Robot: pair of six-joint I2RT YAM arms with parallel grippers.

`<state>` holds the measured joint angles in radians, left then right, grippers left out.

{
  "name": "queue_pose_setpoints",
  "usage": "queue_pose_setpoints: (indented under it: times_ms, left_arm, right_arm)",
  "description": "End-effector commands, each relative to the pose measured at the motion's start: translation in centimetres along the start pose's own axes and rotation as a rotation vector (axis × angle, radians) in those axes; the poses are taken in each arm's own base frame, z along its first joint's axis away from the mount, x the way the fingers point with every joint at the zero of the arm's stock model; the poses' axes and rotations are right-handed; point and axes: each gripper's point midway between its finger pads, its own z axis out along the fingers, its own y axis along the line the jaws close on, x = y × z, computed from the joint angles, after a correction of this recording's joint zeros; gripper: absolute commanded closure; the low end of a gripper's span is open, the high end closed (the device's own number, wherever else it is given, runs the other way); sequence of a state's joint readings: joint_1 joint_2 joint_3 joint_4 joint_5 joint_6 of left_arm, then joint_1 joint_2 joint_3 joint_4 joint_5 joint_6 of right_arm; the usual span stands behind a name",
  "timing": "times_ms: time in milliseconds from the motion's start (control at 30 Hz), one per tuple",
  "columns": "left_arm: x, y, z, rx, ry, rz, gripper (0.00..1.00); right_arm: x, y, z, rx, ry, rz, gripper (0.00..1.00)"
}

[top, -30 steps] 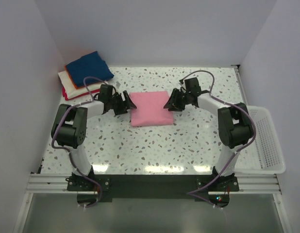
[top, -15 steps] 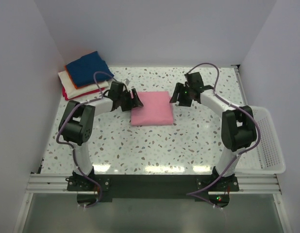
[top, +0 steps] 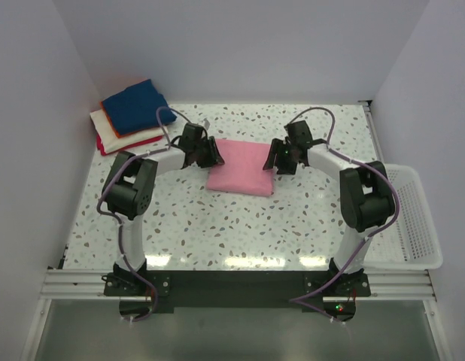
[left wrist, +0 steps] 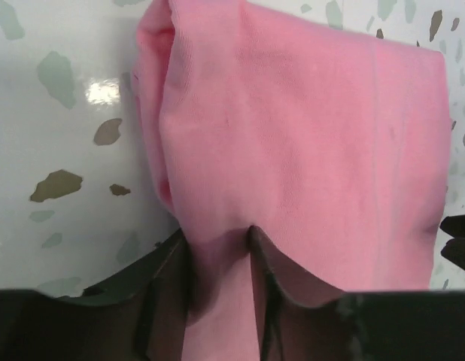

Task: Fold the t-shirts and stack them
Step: Neatly place the folded tshirt to the corner

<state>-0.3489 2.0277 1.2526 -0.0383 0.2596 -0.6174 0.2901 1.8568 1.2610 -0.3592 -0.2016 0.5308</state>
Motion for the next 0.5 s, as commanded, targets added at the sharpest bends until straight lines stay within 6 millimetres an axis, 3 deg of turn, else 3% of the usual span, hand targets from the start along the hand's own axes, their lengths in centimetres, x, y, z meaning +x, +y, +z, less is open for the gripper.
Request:
queue_pose_setpoints:
  times_ms: [0,100,167,200,233,300,467]
  left_arm:
    - [7.3,4.3,1.6,-0.205,0.207,0.003,0.62]
    - [6.3,4.4,1.7,-0.24,0.183,0.016,0.87]
    - [4.1,4.5,1.6,-0.291,0.13,0.052,1.0]
    - [3.9,4.8,1.3,-0.319,0.138,0.063,1.0]
    - [2.2,4.2,1.4,-0.322,0.109,0.08,1.0]
    - [0.5,5.5,0.6,-0.43,0.084,0.131,1.0]
    - [-6.1,5.1,-1.0,-0.506,-0.012,0.216,1.0]
  right_arm:
    - [-0.6,0.9,-1.3,-0.019,-0.053,-0.008,0.39]
    - [-0.2,1.0,-2.0,-0.024,-0.06,0.005,0.39]
    - [0.7,0.8,-2.5,-0.015,-0.059,0.004,0.39]
    - [0.7,1.1,-3.4,-0.004,-0.083,-0.004,0.39]
    - [0.9,1.0,-3.8,0.01,-0.093,-0.007,0.39]
    - [1.8,1.2,-5.1,0.024,-0.11,-0.014,0.4]
    - [4.2,1.1,-6.9,0.042,-0.13,-0.053,0.42]
